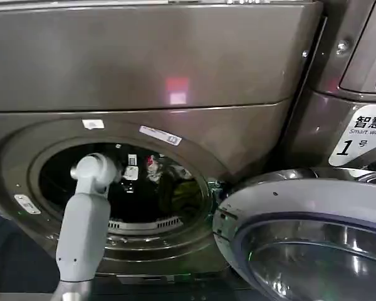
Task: Grasp the clothes from the dryer.
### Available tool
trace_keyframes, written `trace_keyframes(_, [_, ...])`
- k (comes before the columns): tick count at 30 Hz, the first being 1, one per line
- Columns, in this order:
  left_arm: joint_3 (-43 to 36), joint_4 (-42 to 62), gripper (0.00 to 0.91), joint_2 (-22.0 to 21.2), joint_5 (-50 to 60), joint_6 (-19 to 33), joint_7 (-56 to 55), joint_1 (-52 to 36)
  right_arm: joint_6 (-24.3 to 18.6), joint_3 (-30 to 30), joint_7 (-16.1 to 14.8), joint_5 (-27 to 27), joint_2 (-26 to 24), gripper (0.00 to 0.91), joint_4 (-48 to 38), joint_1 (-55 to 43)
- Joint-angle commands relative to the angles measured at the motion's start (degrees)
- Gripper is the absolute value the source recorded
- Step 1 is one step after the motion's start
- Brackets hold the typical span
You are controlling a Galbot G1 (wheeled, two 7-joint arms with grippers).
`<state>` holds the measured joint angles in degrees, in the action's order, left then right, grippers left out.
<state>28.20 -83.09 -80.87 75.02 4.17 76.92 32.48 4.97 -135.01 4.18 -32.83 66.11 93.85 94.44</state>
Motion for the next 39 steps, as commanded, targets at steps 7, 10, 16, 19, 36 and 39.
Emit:
trace_keyframes(7, [-0.25,5.23,0.907,0.09,-1.24,-0.04,0.27,2.41,0.14,1.33,0.08,0.75,0.28,0.907,0.88,-0.82])
trace_keyframes(10, [-0.26,6.3,0.907,0.15,-1.48,-0.05,0.29,2.61,0.11,1.5,0.11,0.82,0.33,0.907,0.94,-0.89])
trace_keyframes(16, [-0.27,8.05,0.626,0.24,-2.82,-0.55,0.3,2.63,0.11,1.87,0.16,0.85,0.73,0.907,1.49,-1.01])
trace_keyframes(19, [-0.19,9.45,0.102,0.25,-4.3,-0.92,0.3,2.11,0.12,1.93,0.19,0.85,0.78,0.907,1.75,-1.01])
trace_keyframes(36, [-1.16,7.47,0.0,0.9,-11.64,-0.89,0.24,3.14,0.13,2.8,0.28,0.8,1.6,0.907,2.4,-1.4])
trace_keyframes(39, [-1.04,6.21,0.0,1.21,-13.66,-1.24,0.22,3.58,0.16,3.02,0.32,0.8,1.68,0.907,2.67,-1.6])
